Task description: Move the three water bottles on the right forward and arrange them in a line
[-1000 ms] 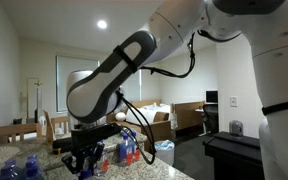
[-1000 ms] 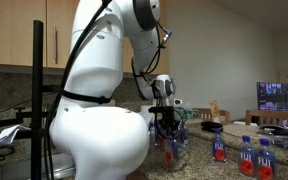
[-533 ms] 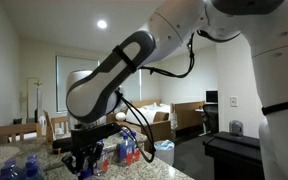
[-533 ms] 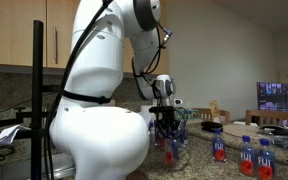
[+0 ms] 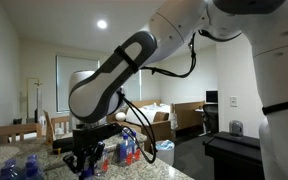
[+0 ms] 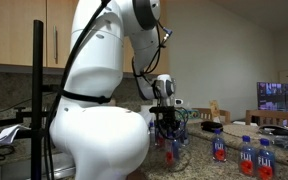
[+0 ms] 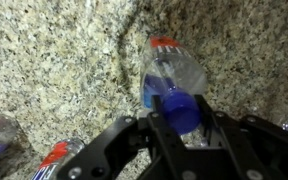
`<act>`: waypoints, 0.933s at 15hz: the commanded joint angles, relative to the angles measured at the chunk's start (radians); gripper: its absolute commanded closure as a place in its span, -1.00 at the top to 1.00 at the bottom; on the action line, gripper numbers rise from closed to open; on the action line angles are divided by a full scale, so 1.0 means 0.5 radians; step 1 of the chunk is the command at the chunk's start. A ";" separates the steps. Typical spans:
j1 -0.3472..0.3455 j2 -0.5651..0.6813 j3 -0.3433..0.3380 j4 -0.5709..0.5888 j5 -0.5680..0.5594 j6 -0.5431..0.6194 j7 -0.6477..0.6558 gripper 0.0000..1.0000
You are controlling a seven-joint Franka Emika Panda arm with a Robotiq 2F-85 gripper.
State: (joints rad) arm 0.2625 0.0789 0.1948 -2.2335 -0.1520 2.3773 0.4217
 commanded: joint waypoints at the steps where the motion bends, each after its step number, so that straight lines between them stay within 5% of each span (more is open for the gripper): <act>1: -0.029 -0.032 0.001 -0.132 0.050 0.102 -0.087 -0.74; 12: -0.060 -0.054 -0.012 -0.203 0.163 0.222 -0.209 -0.74; 13: -0.060 -0.055 -0.013 -0.204 0.169 0.225 -0.215 -0.62; 14: -0.060 -0.057 -0.013 -0.205 0.177 0.224 -0.222 0.20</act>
State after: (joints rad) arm 0.2483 0.0509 0.1837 -2.2848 -0.0964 2.4457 0.3632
